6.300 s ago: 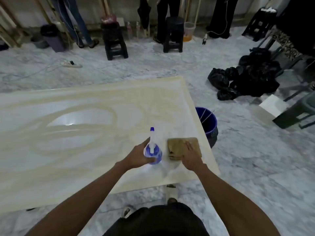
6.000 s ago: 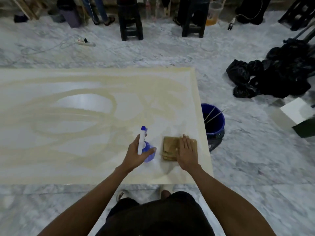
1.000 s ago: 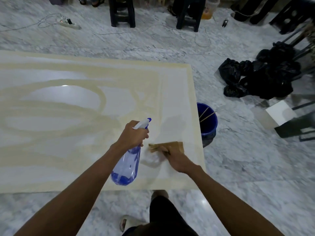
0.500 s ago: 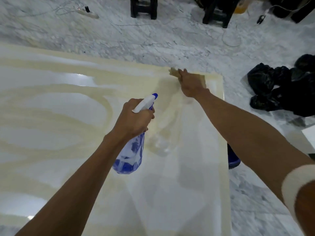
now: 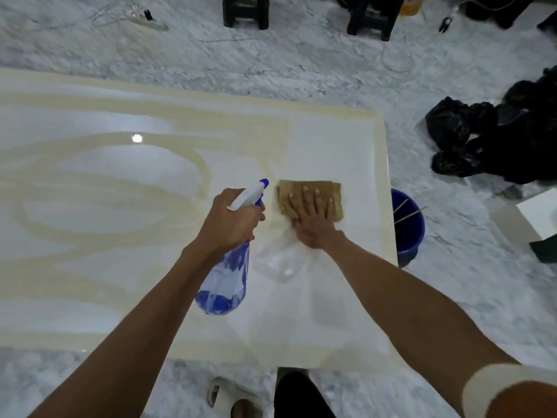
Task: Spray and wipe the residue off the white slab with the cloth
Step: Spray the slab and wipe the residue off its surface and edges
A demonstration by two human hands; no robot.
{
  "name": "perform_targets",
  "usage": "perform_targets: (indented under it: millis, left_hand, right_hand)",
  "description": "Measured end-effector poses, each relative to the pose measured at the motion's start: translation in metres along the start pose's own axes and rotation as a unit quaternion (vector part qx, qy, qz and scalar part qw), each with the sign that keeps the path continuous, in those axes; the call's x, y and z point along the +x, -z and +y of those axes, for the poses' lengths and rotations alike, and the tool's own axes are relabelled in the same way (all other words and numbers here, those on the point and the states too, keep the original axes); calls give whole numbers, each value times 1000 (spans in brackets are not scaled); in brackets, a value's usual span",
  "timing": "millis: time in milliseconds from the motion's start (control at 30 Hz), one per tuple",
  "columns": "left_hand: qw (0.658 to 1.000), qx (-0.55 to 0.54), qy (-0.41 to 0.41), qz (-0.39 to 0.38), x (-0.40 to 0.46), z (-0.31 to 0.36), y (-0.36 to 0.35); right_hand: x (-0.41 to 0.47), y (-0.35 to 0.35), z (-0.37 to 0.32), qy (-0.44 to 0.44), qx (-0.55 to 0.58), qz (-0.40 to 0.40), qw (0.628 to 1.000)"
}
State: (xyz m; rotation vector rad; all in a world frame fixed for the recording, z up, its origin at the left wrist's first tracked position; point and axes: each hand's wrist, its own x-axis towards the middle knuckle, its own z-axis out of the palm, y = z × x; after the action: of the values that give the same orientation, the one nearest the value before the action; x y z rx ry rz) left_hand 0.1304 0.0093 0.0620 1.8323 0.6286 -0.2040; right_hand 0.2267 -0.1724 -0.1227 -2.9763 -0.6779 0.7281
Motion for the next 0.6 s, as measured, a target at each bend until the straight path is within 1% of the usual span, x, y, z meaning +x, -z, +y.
perform_targets:
  millis: [67,100,233,267,300,333,367,400,433,500,533,600]
  left_hand:
    - [1000,-7,3,-9,-30,-15,5]
    - [1000,-5,3,-12,-46,-23,8]
    - [1000,4,9,-29,-97,-55,18]
    - [999,0,16,-36,-105,-61,20]
    - [999,-5,22,-44,-111,-65,23]
    - [998,-10,27,-49,-113,-68,25]
    - [998,-11,28,-51,-112,-68,28]
    - [998,-8,25,-50,-109,-66,30]
    - [999,-2,18,-45,-103,-63,32]
    - [999,4,9,-31,-87,-51,37]
    - [1000,3,8,-25,-77,-44,40]
    - [1000,1,5,-21,-53,-28,45]
  right_hand:
    - [-57,-27,-16,2,8,-8,1000]
    - [-86,-41,-24,-13,25,-32,999]
    - [-178,-75,-62,11,43,-86,995]
    - [-194,-71,-70,15,72,-95,993]
    - [-202,-68,-73,20,138,-116,983]
    - [-207,-57,-74,36,240,-132,961]
    - [-207,-44,-73,53,356,-134,923]
    - [-204,-31,-70,51,447,-126,884]
    - [-198,-14,-65,22,500,-99,860]
    - [-175,24,-50,-59,515,-55,853]
    - [-159,43,-40,-81,531,-49,842]
    - [-121,80,-23,-98,587,-39,803]
